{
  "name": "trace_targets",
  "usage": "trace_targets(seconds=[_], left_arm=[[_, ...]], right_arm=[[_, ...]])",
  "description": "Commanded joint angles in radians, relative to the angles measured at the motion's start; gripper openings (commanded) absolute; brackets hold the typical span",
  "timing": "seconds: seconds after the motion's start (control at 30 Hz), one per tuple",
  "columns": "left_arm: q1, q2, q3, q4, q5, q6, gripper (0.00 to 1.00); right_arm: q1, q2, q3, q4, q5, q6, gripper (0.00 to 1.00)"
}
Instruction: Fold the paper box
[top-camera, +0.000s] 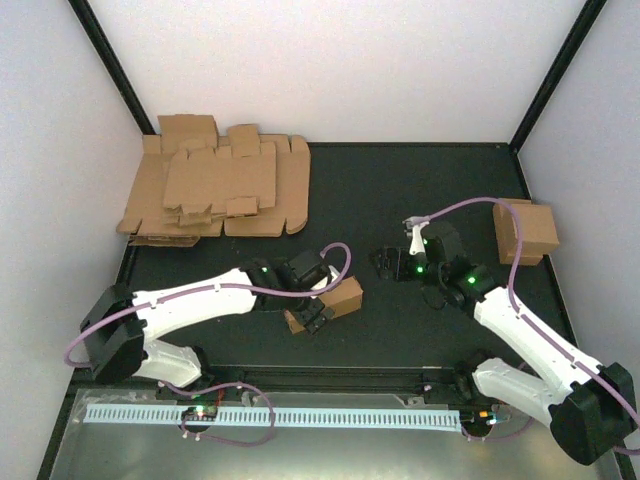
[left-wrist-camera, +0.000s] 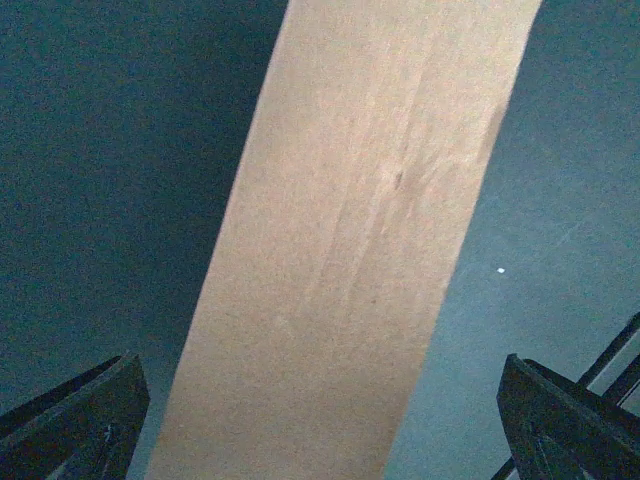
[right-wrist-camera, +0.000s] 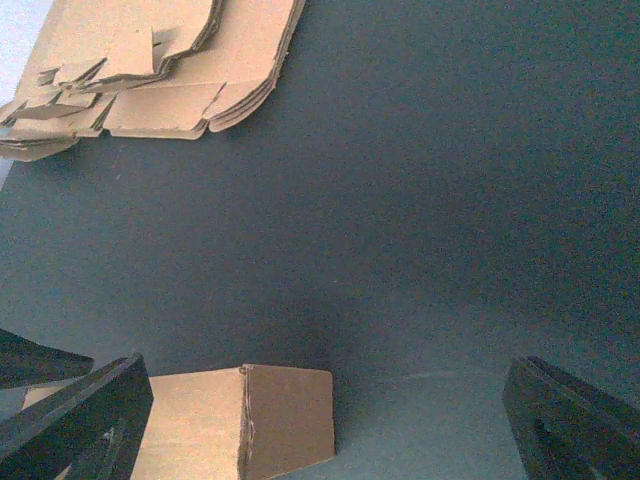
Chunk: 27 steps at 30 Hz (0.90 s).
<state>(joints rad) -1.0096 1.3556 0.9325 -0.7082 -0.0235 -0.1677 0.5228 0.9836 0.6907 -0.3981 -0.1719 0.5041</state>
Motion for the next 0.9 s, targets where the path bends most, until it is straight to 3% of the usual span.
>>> trace_targets(seconds=[0.0, 0.3, 0.67, 0.87], left_arm=[[-0.004, 0.025, 0.032, -0.049, -0.002, 0.008, 0.99], [-0.003, 0.06, 0.034, -0.029, -0.018, 0.006, 0.95], [-0.003, 0.088, 0.066, -0.046, -0.029, 0.041, 0.6], [-0.004, 0.031, 0.065, -0.027, -0.037, 0.057, 0.52]], right_arm=[[-0.009, -0.021, -0.015, 0.008, 0.017, 0.01, 0.99], [-0.012, -0.023, -0.029, 0.017, -0.002, 0.011, 0.99], [-0.012, -0.023, -0.028, 0.011, -0.023, 0.015, 0.99], [-0.012, -0.034, -0.021, -0.002, -0.036, 0.043, 1.0]])
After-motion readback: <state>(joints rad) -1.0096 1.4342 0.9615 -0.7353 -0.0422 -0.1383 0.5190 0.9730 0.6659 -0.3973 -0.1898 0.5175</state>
